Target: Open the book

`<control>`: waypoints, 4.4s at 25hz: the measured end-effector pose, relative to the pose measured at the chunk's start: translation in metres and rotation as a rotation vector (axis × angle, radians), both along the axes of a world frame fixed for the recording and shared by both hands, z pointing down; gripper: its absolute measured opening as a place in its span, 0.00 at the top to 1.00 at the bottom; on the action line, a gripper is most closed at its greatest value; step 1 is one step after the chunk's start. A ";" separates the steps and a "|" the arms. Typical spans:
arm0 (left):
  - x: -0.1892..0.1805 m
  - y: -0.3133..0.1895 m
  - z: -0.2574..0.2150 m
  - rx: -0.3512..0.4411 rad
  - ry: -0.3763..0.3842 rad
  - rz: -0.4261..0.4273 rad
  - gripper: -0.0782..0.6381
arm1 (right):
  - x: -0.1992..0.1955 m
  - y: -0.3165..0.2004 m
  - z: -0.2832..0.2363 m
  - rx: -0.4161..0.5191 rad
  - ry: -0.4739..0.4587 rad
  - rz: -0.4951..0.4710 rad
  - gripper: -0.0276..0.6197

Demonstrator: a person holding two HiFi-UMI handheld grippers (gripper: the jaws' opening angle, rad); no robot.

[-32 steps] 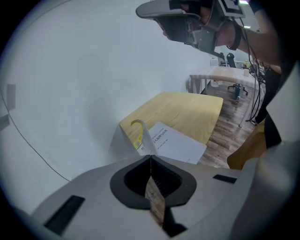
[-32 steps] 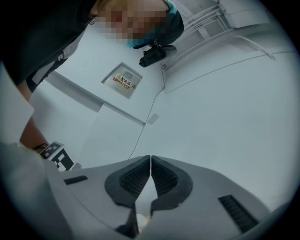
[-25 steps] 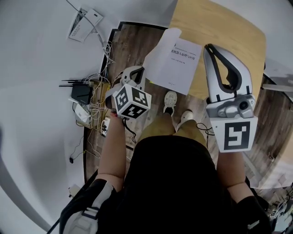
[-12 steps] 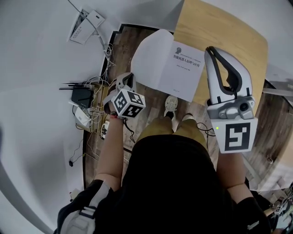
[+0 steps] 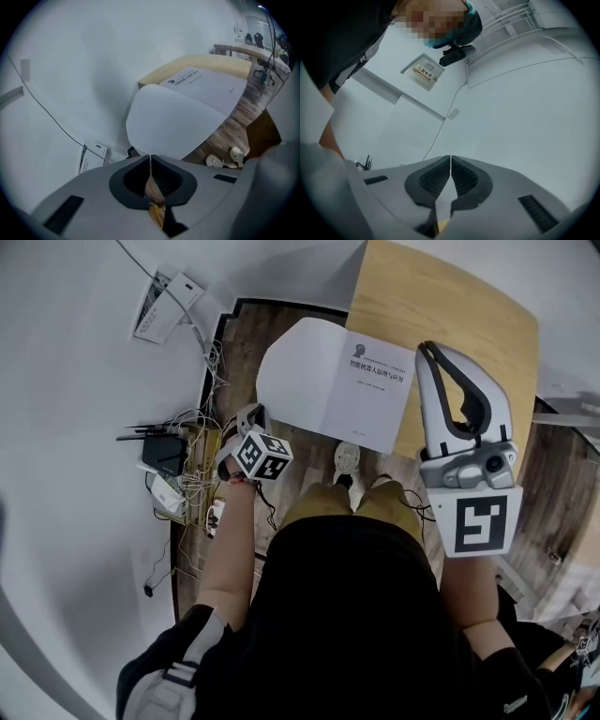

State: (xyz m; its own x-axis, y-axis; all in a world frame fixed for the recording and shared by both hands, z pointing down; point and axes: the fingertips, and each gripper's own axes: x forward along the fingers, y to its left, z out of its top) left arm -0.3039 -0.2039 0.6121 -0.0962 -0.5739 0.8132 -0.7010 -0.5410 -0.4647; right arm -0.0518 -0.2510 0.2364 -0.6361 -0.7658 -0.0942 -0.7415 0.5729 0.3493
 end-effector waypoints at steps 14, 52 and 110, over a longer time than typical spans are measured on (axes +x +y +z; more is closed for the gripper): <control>0.005 0.002 0.053 -0.107 0.035 0.010 0.86 | 0.007 -0.002 0.001 -0.004 0.032 0.055 0.91; 0.035 -0.008 0.054 -0.088 0.187 0.101 0.66 | 0.021 -0.006 0.009 -0.021 0.085 0.133 0.91; 0.191 -0.019 -0.298 0.604 0.485 0.184 0.66 | 0.104 0.064 -0.035 0.096 -0.041 0.007 0.91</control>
